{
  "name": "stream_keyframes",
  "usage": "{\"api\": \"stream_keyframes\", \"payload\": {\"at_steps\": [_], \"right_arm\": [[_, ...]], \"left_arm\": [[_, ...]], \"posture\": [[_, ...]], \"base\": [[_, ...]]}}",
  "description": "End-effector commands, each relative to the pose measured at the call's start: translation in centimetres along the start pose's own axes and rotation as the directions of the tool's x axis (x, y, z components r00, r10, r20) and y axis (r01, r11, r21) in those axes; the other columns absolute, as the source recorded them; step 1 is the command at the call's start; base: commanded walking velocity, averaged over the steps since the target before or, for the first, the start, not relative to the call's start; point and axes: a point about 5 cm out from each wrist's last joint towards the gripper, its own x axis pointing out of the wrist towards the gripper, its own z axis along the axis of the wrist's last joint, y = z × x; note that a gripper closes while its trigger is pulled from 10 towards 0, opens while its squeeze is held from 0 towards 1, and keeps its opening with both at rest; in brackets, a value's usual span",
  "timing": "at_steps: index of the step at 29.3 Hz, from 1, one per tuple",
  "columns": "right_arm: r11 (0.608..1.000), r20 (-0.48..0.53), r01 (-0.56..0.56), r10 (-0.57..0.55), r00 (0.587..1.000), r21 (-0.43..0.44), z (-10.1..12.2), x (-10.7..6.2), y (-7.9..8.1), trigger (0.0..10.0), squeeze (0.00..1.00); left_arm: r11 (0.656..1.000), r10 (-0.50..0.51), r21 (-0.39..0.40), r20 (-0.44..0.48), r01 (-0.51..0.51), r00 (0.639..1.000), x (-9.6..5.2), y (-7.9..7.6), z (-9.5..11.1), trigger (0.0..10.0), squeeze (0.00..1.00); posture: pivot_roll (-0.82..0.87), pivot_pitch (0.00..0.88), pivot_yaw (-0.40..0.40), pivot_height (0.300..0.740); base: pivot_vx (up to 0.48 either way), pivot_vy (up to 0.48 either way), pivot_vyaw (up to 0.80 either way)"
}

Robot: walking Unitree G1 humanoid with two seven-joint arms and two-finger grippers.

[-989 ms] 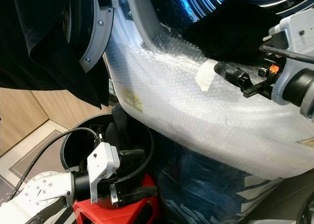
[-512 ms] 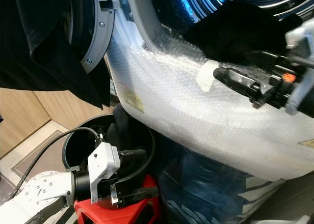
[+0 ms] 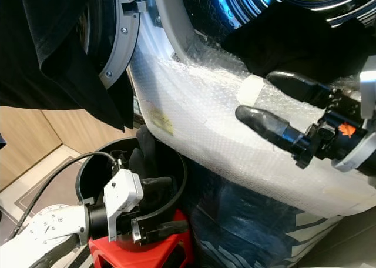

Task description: Clothes washing

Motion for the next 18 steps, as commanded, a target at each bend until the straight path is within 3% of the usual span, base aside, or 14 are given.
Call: {"api": "stream_keyframes", "payload": {"at_steps": [1, 2, 5, 9, 14, 18], "right_arm": [[0.999, 0.008, -0.019, 0.019, 1.000, -0.031, 0.1, 0.0, 0.6, 10.0, 0.00], [0.999, 0.009, -0.019, 0.019, 1.000, -0.032, 0.1, 0.0, 0.6, 10.0, 0.00], [0.997, -0.127, -0.068, 0.073, 0.989, 0.046, -4.1, -0.4, 1.3, 10.0, 0.00], [0.993, -0.160, -0.059, 0.075, 0.984, 0.103, -4.8, -0.7, 1.2, 10.0, 0.00], [0.993, -0.159, -0.062, 0.079, 0.984, 0.104, -4.9, -0.7, 1.2, 10.0, 0.00], [0.991, -0.164, -0.040, 0.061, 0.985, 0.129, -6.5, -1.1, 0.8, 10.0, 0.00]], "left_arm": [[1.000, 0.015, 0.002, -0.011, -0.015, 1.000, -0.2, 0.2, -0.2, 10.0, 0.00], [1.000, 0.016, 0.003, -0.011, -0.016, 1.000, -0.2, 0.2, -0.2, 10.0, 0.00], [0.975, 0.221, 0.020, -0.076, -0.220, 0.972, -1.2, 2.6, -1.5, 10.0, 0.00], [0.965, 0.263, 0.010, -0.100, -0.264, 0.960, -1.6, 3.2, -2.1, 10.0, 0.00], [0.963, 0.268, 0.009, -0.105, -0.269, 0.958, -1.6, 3.2, -2.2, 10.0, 0.00], [0.931, 0.360, -0.009, -0.148, -0.365, 0.921, -2.1, 4.4, -3.6, 10.0, 0.00]], "posture": [[-0.06, 0.121, 0.011, 0.740], [-0.06, 0.121, 0.011, 0.740], [-0.04, 0.123, 0.013, 0.740], [-0.04, 0.123, 0.013, 0.740], [-0.04, 0.123, 0.013, 0.740], [-0.03, 0.123, 0.018, 0.740]], "base": [[0.000, 0.000, 0.00], [0.000, 0.000, 0.00], [0.000, 0.000, 0.00], [0.000, 0.000, 0.00], [0.000, 0.000, 0.00], [0.000, 0.000, 0.00]]}}
